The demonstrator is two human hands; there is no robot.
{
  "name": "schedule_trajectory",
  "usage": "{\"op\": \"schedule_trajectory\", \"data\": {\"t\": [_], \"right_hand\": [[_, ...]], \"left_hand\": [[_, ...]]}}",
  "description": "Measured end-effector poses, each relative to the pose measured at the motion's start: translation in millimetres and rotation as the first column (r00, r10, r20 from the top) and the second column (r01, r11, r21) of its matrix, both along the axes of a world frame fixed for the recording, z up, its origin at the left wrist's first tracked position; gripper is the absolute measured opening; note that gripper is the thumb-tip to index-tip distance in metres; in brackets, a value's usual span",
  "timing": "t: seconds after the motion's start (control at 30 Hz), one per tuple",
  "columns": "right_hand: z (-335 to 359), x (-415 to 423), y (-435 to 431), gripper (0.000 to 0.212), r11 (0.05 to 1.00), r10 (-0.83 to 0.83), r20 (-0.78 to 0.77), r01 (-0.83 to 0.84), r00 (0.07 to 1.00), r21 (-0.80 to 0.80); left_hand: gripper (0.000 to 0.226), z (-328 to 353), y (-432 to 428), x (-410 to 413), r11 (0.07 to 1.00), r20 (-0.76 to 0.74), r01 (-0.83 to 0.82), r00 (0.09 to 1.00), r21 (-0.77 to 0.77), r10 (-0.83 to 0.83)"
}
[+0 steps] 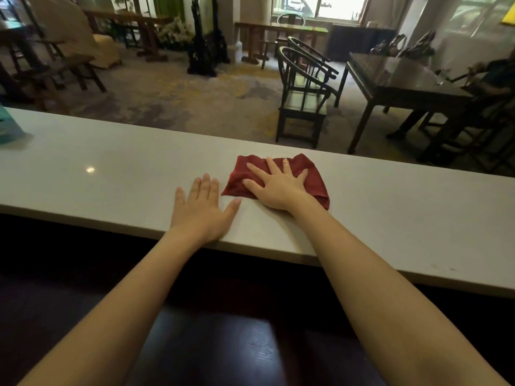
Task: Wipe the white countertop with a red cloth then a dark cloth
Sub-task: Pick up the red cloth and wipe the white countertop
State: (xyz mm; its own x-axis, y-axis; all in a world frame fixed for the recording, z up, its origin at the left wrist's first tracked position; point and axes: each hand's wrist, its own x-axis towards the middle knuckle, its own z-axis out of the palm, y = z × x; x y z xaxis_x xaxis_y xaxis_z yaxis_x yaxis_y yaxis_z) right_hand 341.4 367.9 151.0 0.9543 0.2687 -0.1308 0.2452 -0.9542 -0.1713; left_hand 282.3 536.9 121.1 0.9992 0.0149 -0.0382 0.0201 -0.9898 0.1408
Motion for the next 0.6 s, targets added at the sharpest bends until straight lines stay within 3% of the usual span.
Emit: {"op": "schedule_trajectory", "data": {"t": [0.33, 0.6], "right_hand": [[-5, -52, 11, 0.058, 0.998, 0.067, 0.028, -0.068, 0.997, 0.010], [-12, -96, -28, 0.056, 0.998, 0.056, 0.050, -0.057, 0.997, 0.016]], "left_hand": [[0.083, 5, 27, -18, 0.998, 0.016, 0.067, 0.998, 0.023, -0.067], [0.087, 5, 29, -21, 0.996, 0.015, 0.091, 0.996, -0.014, -0.091]]}}
